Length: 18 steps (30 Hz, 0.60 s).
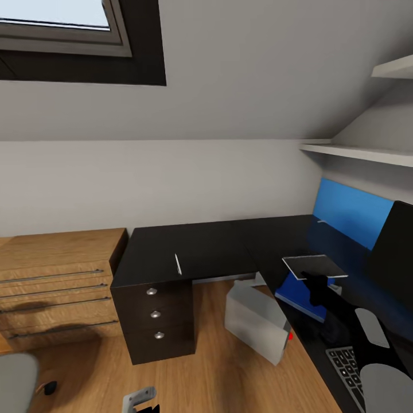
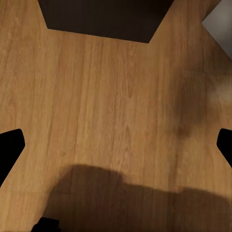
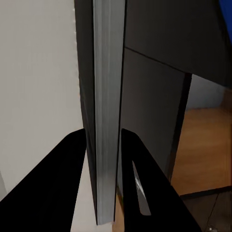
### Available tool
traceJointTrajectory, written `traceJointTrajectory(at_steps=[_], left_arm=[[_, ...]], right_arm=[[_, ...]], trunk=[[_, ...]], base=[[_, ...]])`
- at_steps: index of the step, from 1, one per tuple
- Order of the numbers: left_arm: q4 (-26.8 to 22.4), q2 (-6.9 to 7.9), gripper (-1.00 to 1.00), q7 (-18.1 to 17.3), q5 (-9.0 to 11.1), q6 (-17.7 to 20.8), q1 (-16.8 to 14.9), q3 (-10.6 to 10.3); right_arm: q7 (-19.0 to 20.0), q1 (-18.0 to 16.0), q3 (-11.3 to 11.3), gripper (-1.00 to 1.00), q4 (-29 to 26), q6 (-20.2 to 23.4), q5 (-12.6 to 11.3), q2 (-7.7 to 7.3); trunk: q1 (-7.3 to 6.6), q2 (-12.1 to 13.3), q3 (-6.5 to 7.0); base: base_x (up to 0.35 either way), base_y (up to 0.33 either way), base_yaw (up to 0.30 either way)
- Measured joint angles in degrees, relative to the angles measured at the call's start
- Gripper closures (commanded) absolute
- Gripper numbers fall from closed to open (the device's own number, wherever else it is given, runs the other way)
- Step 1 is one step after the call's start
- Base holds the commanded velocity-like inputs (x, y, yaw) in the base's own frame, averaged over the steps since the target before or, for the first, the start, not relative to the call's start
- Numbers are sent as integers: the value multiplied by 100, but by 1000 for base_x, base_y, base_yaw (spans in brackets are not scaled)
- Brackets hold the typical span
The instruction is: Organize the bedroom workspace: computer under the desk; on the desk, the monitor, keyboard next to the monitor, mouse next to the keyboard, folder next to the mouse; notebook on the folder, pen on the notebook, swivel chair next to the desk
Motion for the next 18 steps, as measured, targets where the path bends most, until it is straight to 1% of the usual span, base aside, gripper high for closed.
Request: traceJointTrajectory(at_steps=[5,7,11,13,18], left_arm=[[0,0,-100,-2,-3,1,0,-1],[0,0,-100,-3,-6,1,0,0],[0,0,-100,-4,-7,1,0,-1],[0,0,-100,-4,-8,-1,0,1],[0,0,-100,-4,-4,-5,0,6]], right_arm=[[-302,0,-9,100,8,-8,26,11],[-368,-1,-11,100,13,-8,28,13],[-405,0,-11,100,85,-13,46,12],[-412,0,-4,100,251,-75,53,8],[-414,-1,8,100,368,-247,36,2]], trunk=[[0,0,0],[0,0,0],[0,0,0],[0,0,0],[0,0,0]], base=[[6,0,0],[1,0,0],[0,0,0],[0,0,0],[0,0,0]])
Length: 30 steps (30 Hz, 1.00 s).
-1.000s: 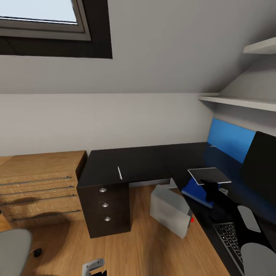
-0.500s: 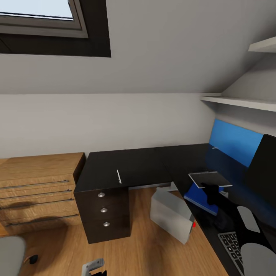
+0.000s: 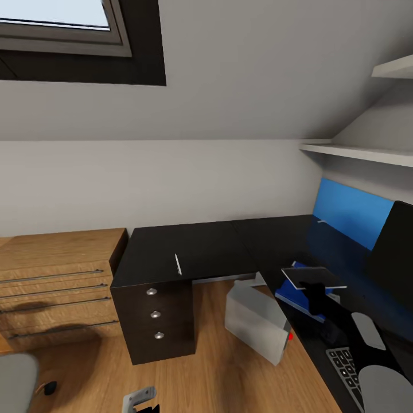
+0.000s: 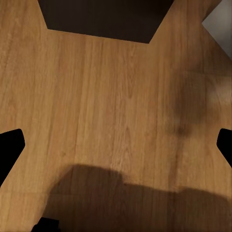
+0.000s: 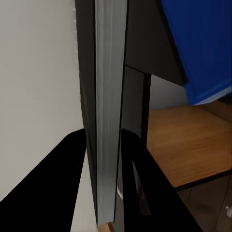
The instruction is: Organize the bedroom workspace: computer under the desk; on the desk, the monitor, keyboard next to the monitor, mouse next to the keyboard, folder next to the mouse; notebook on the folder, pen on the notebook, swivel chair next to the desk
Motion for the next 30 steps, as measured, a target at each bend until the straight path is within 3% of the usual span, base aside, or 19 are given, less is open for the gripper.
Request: traceJointTrajectory(at_steps=[20,30], left_arm=[[0,2,-100,-3,6,-6,0,9],[-52,9,-100,15,36,29,0,33]], right_arm=[[-9,0,25,100,51,-136,11,-6],[-198,-1,31,100,49,-304,53,-11]], trunk=[[-1,0,0],[0,0,0]], base=[[22,0,0],[57,0,0]])
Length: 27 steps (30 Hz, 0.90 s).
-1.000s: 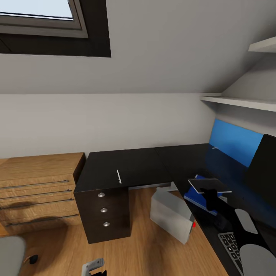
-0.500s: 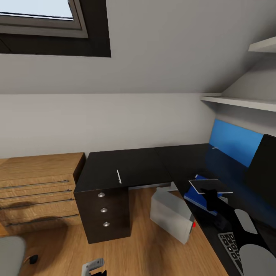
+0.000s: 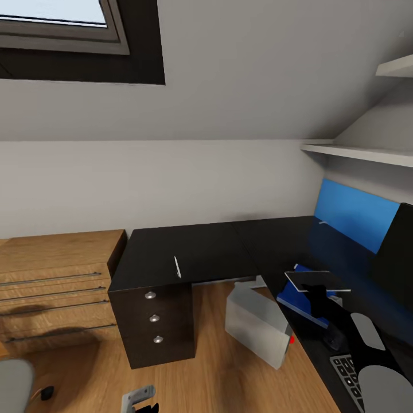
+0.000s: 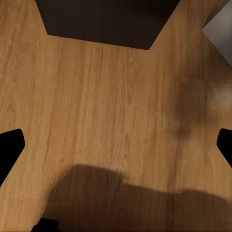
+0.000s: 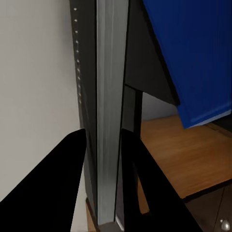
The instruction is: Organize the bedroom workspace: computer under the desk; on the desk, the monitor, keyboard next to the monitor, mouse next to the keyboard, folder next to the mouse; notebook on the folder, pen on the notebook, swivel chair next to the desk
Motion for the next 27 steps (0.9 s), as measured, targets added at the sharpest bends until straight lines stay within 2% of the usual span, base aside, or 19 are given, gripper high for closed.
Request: traceJointTrajectory(at_steps=[7,13,25,27], left_arm=[[-2,-8,-100,10,0,-1,0,-1],[-8,-9,-100,11,-3,-7,0,-9],[-9,-9,-100,42,-4,-5,0,-13],[-9,-9,-100,42,-4,-5,0,-13]], right_arm=[[-9,0,0,100,0,-31,22,-10],[-10,0,0,100,1,-33,208,-4],[-10,0,0,100,1,-33,239,1],[-9,0,4,100,0,-34,232,4]], trunk=[[153,-279,-125],[285,-520,-233],[549,-1002,-449],[549,-1003,-449]], base=[[1,0,0],[0,0,0],[0,0,0],[0,0,0]])
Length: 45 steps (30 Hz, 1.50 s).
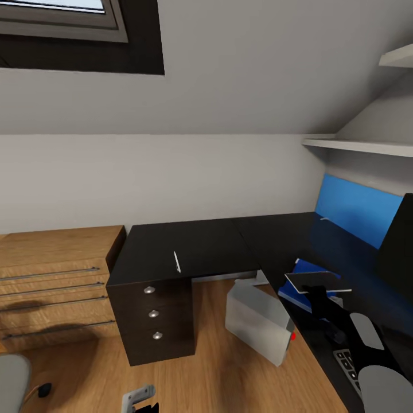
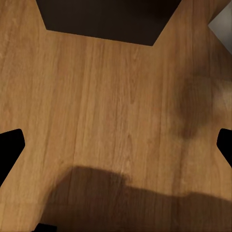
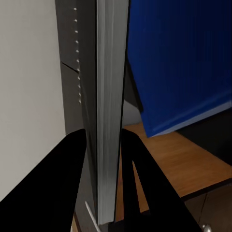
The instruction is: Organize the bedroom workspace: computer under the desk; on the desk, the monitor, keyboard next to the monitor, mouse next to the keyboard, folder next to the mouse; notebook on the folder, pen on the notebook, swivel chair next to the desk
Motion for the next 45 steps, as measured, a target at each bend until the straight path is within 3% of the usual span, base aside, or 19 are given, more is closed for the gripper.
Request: traceJointTrajectory(at_steps=[45], left_arm=[[44,9,-100,-39,-28,-9,0,-25]], right_arm=[[0,-1,-5,100,-9,0,115,-24]], trunk=[[0,0,0]], base=[[35,-1,0]])
